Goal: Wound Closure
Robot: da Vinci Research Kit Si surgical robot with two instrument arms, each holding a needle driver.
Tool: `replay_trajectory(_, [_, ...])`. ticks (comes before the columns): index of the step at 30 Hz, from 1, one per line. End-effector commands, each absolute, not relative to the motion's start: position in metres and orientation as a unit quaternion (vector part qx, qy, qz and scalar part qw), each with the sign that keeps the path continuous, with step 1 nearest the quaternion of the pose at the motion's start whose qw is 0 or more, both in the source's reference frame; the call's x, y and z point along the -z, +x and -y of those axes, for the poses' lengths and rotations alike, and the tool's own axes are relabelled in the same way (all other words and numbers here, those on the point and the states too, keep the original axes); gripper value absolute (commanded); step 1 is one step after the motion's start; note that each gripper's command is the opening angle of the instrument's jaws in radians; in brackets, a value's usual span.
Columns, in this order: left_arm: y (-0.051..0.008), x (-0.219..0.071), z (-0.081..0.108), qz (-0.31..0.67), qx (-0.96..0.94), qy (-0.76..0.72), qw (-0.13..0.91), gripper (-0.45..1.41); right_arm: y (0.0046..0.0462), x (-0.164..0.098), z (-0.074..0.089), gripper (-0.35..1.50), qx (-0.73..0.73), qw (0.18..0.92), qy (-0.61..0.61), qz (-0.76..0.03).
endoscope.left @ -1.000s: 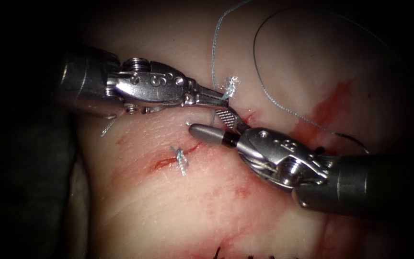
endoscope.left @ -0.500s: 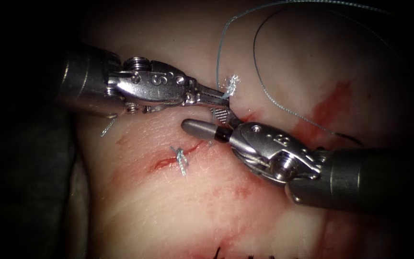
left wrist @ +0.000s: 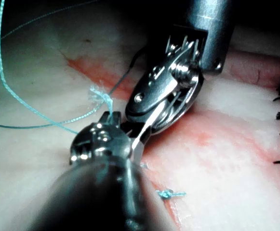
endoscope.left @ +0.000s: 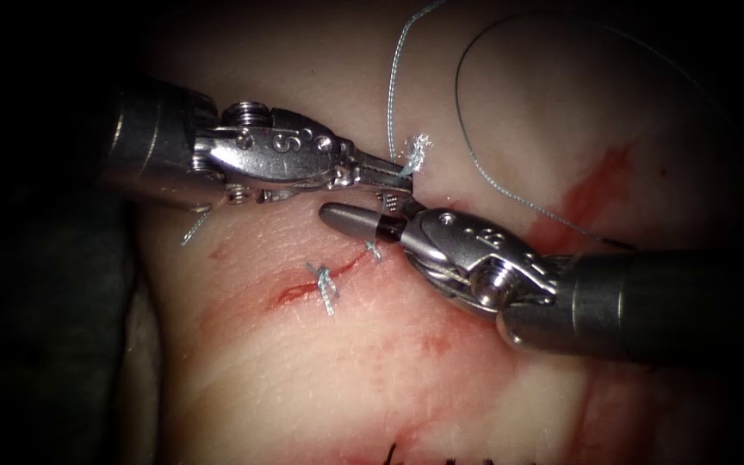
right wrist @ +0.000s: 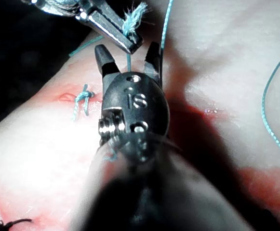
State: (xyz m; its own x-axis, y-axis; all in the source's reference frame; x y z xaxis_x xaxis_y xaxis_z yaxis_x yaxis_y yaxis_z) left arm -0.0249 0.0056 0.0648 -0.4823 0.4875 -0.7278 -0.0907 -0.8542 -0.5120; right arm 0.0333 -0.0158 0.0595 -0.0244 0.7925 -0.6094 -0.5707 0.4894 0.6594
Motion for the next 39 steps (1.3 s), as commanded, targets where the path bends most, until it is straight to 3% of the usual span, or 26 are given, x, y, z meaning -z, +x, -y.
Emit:
replay_trajectory(1, [-0.0254, -0.0654, -0.0056, 0.207, -0.836, -0.478, 0.173, -0.45, 0.0344, -0.0597, 0.0158, 1.4, -0.494, 0.69, 0.107, -0.518])
replay_trajectory(19, [-0.0256, -0.0653, -0.0054, 0.207, -0.836, -0.478, 0.174, -0.45, 0.0356, -0.0597, 0.0152, 1.35, -0.493, 0.69, 0.098, -0.521])
replay_trajectory(31, [-0.0257, -0.0652, -0.0053, 0.206, -0.836, -0.478, 0.174, -0.45, 0.0358, -0.0597, 0.0152, 0.98, -0.49, 0.689, 0.101, -0.524])
replay_trajectory(33, [-0.0257, -0.0652, -0.0053, 0.206, -0.836, -0.478, 0.174, -0.45, 0.0358, -0.0597, 0.0152, 0.81, -0.488, 0.69, 0.105, -0.525])
replay_trajectory(35, [-0.0257, -0.0652, -0.0053, 0.206, -0.836, -0.478, 0.174, -0.45, 0.0357, -0.0597, 0.0153, 0.42, -0.483, 0.69, 0.115, -0.527])
replay_trajectory(39, [-0.0258, -0.0652, -0.0052, 0.21, -0.834, -0.477, 0.179, -0.45, 0.0356, -0.0598, 0.0154, -0.1, -0.477, 0.692, 0.122, -0.528])
